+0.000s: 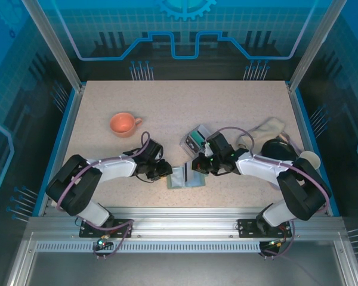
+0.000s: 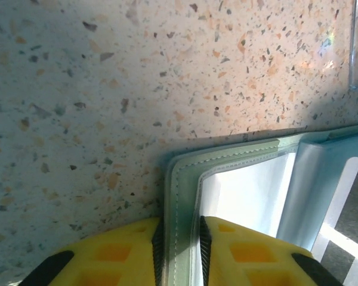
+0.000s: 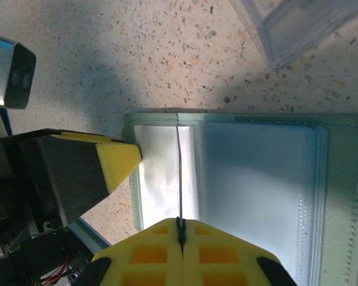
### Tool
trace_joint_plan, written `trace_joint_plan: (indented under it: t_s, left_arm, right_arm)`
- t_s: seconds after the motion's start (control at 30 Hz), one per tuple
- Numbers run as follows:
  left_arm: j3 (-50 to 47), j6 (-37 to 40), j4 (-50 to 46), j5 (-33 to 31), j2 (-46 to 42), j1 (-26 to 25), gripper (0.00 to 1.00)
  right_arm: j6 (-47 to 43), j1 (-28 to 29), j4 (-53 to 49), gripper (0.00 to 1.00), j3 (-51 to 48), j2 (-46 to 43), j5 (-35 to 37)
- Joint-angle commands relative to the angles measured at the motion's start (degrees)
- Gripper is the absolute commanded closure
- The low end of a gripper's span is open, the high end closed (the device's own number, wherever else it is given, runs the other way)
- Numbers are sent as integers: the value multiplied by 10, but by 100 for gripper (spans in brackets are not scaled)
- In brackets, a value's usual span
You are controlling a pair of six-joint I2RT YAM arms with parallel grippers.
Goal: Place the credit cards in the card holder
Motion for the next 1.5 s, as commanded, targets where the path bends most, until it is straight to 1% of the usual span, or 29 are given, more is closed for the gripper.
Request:
trace_joint_plan:
  t_s: [0.0, 0.2, 0.4, 0.53, 0.63, 0.73, 0.93, 1.0, 1.27, 1.47]
  left_arm:
    - [4, 16, -12, 3, 24, -4, 76]
    - [8, 23, -11, 7, 37, -5, 77]
    - [7, 21, -6, 9, 46, -6, 78]
    - [9, 19, -5, 10, 50, -8, 79]
    - [10, 19, -12, 5, 48, -8, 80]
    - [10, 19, -13, 3, 47, -8, 81]
    - [9, 20, -15, 1, 50, -9, 82]
    - [7, 21, -15, 1, 50, -8, 82]
    - [10, 21, -14, 3, 54, -8, 83]
    - [12, 21, -13, 6, 58, -9, 83]
  right_arm:
    - [0, -5, 21, 100, -9, 22, -14]
    - [-1, 3, 57, 100, -5, 69, -25]
    - [-22, 23, 32, 100, 8, 103, -3]
    - [-21, 32, 48, 100, 12, 117, -20]
    - [-31, 28, 18, 100, 15, 92, 4]
    - [-44, 13, -10, 100, 15, 63, 8]
    - [-54, -7, -23, 100, 5, 7, 15]
    - [-58, -9, -23, 100, 4, 2, 16]
    - [-50, 5, 6, 100, 3, 61, 7]
    - [-25, 24, 70, 100, -4, 115, -26]
